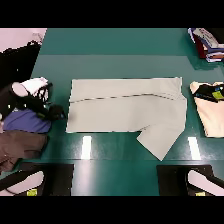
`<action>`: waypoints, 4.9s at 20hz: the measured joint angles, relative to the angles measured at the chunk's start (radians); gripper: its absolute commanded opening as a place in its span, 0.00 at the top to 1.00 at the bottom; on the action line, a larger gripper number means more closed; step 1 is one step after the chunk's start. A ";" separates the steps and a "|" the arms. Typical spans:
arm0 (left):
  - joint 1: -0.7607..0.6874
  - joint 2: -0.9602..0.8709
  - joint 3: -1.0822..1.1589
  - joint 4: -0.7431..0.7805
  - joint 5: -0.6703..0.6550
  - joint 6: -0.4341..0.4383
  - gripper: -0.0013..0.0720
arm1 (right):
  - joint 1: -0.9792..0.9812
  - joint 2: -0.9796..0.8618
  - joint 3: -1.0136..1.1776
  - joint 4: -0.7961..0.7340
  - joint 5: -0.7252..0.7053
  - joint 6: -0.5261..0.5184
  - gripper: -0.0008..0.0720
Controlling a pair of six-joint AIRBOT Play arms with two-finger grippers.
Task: Fold the shirts.
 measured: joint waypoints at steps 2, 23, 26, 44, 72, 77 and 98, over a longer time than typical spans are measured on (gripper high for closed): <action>0.000 0.039 -0.098 -0.032 0.021 0.002 0.28 | -0.006 0.054 -0.057 0.001 0.000 -0.003 0.40; 0.000 0.138 -0.177 -0.243 0.153 0.088 0.95 | -0.042 0.163 -0.244 -0.061 0.214 -0.005 0.40; 0.000 0.161 -0.171 -0.242 0.149 0.094 0.95 | -0.089 0.125 -0.374 0.003 0.214 -0.005 0.40; 0.000 0.322 -0.142 -0.002 -0.012 0.045 0.96 | 0.097 0.231 -0.566 0.024 0.192 -0.025 0.96; 0.000 -0.116 0.204 -0.091 0.275 -0.021 0.91 | 0.116 -0.365 0.307 0.100 0.134 -0.025 0.66; 0.000 -0.138 0.227 -0.119 0.331 -0.017 0.31 | 0.113 -0.445 0.385 0.143 0.127 -0.026 0.41; -0.066 -0.139 0.451 -0.124 0.043 0.011 0.95 | -0.160 -0.538 0.132 0.437 0.217 -0.273 0.16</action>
